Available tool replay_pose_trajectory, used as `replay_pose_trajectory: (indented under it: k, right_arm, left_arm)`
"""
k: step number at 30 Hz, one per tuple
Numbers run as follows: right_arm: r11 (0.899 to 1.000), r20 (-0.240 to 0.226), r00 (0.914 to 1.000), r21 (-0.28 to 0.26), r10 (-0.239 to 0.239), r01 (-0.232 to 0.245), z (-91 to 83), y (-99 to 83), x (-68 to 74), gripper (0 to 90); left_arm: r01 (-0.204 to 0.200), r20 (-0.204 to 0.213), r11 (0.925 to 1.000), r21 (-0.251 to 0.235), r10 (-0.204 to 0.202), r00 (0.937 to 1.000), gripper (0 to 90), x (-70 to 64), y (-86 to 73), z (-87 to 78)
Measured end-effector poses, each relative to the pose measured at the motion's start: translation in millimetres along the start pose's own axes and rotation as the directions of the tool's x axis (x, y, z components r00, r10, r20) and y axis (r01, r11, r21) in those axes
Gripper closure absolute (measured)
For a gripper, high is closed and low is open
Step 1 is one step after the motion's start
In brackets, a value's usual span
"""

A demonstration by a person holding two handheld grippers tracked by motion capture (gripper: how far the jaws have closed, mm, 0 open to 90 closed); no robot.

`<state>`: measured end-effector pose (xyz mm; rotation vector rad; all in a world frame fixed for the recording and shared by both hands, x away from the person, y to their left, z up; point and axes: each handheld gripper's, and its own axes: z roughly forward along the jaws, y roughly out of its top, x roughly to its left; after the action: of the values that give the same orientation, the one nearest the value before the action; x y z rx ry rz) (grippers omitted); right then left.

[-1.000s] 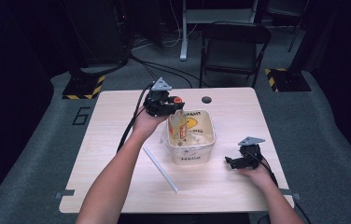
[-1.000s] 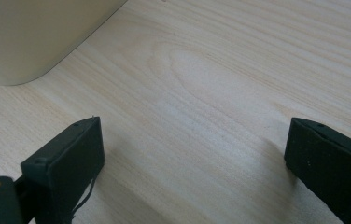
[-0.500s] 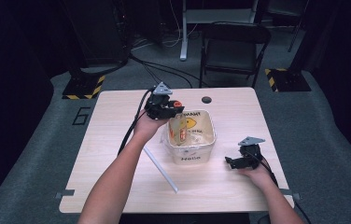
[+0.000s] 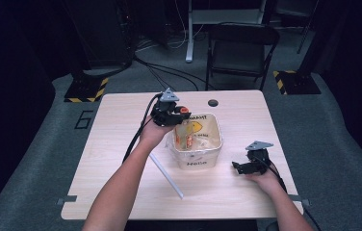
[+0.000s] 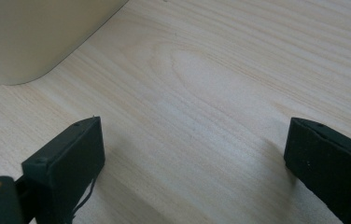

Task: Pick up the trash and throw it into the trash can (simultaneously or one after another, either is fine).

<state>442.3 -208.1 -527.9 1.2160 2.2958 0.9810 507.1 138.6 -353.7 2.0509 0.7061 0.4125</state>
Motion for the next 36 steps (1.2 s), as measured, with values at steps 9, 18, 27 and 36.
replay_pose_trajectory:
  k: [9, 18, 27, 36]
  right_arm:
    - [1.0, 0.0, 1.0, 0.0, 0.0, 0.0, 0.0, 0.0, 0.1, 4.1]
    - [1.0, 0.0, 1.0, 0.0, -0.001, 0.001, 0.0, 0.0, 0.1, 4.2]
    - [1.0, 0.0, 1.0, 0.0, -0.001, 0.001, 0.1, 0.0, 0.1, 4.2]
    - [1.0, 0.0, 1.0, 0.0, 0.0, 0.0, 0.1, 0.0, 0.2, 4.2]
  left_arm:
    - [0.004, 0.006, 0.9999, -0.012, -0.004, 1.0, 62.7, -0.6, -2.6, 0.9]
    - [0.027, 0.004, 0.9995, -0.013, -0.027, 0.9996, 61.9, 1.7, -4.3, -0.4]
    - [0.053, 0.008, 0.9981, -0.032, -0.052, 0.9986, 53.5, 1.5, -2.1, -2.8]
    - [0.037, -0.013, 0.9986, -0.038, -0.037, 0.9992, 44.9, 0.1, 0.8, -21.0]
